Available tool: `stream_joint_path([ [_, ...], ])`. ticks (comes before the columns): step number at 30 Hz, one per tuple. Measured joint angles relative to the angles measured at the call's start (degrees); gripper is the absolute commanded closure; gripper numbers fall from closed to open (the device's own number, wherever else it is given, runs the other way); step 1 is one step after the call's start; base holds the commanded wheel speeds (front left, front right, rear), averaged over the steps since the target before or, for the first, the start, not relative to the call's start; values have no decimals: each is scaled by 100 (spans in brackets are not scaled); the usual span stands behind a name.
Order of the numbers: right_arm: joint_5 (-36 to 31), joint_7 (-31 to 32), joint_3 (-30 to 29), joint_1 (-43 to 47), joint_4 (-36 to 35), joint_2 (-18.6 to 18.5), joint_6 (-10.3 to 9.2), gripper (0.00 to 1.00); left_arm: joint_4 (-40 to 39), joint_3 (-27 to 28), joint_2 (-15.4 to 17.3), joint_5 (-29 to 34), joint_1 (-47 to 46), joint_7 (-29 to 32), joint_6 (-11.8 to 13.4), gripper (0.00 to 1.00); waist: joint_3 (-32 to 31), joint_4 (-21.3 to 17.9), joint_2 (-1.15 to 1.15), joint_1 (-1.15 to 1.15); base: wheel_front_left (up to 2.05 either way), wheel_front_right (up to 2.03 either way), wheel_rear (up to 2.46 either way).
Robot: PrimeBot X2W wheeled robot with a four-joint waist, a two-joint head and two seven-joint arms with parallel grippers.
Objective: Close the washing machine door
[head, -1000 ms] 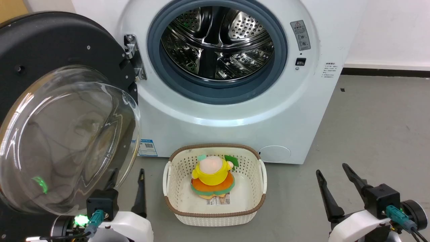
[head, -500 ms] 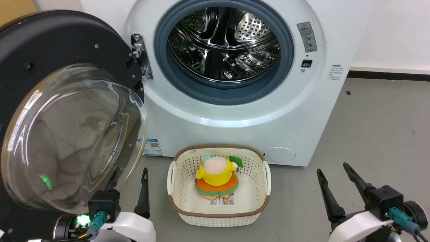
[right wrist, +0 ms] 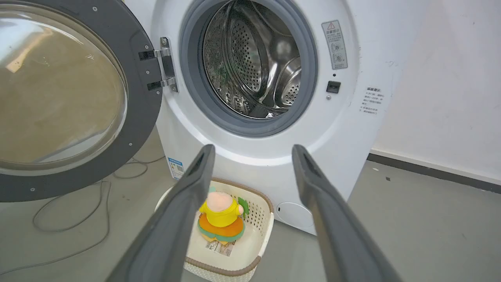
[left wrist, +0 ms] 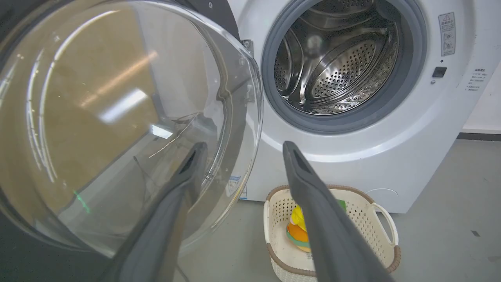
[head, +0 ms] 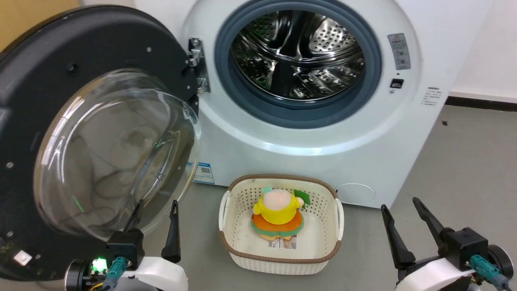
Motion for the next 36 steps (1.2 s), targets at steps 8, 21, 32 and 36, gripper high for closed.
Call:
stream_joint_path([
  [8, 118, -108, 24, 26, -4, 0, 0, 0, 2, -27, 0, -33, 18, -109, 33, 0, -27, 392, 0, 0, 0, 0, 0],
  [21, 247, -259, 223, 0, 79, -20, 0, 0, -85, 8, 0, -103, 91, -271, 134, 0, 33, 763, 0, 0, 0, 0, 0],
  [32, 354, -403, 392, -86, 149, -83, 0, 0, -192, 11, 0, -155, 144, -404, 237, 0, 83, 1052, 0, 0, 0, 0, 0],
  [36, 405, -453, 455, -106, 174, -121, 0, 0, -241, -7, 0, -204, 176, -449, 296, 0, 108, 1161, 0, 0, 0, 0, 0],
])
